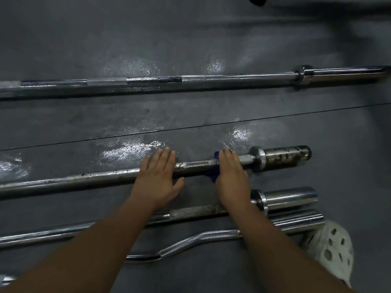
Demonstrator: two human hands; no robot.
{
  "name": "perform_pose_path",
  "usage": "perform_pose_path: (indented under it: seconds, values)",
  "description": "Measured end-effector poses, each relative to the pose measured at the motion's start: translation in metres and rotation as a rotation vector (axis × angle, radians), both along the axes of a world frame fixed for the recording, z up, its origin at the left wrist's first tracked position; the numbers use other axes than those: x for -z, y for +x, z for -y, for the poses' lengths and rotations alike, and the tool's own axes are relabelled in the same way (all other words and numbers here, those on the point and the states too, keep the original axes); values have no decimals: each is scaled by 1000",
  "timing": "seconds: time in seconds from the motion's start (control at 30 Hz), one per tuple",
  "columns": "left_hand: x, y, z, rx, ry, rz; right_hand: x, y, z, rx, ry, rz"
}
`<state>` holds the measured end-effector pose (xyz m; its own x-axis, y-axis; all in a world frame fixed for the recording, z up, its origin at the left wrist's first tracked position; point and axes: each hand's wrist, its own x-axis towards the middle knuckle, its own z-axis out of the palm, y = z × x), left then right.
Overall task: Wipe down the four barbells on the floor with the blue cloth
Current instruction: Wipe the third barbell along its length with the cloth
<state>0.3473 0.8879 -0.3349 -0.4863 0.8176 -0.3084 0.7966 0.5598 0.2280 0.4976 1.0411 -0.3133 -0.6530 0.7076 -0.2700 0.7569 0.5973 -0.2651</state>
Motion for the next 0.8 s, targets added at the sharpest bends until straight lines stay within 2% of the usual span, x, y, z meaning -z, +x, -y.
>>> perform_pose_path:
  seconds: [0.07, 0.17, 0.3, 0.37, 0.43, 0.5, 0.57, 0.63, 0.73, 0.8]
  values:
    - [0, -3, -2, 2, -4, 12, 2, 1, -17, 95, 27, 32]
    - [2, -1, 0, 16, 4, -14, 5, -8, 5, 206, 62, 34]
    - [7, 1, 2, 14, 41, -29, 6, -34, 44, -229, -104, -73]
    - [7, -1, 2, 10, 45, -21, 9, -26, 27, -296, -97, -97]
    - [6, -1, 2, 14, 34, -16, 14, -2, 2, -70, 8, -128]
    - [6, -1, 2, 17, 25, -18, 15, 16, -13, 177, 68, -50]
    - [6, 0, 3, 14, 27, -22, 10, 11, -7, 254, 68, -12]
    - [5, 1, 3, 10, 36, -28, 6, -10, 13, 94, 30, -40]
    - [4, 1, 3, 15, 36, -12, 4, -29, 31, -329, -72, -40]
    - [5, 0, 2, 16, 37, -9, 0, -22, 11, -390, -39, 3]
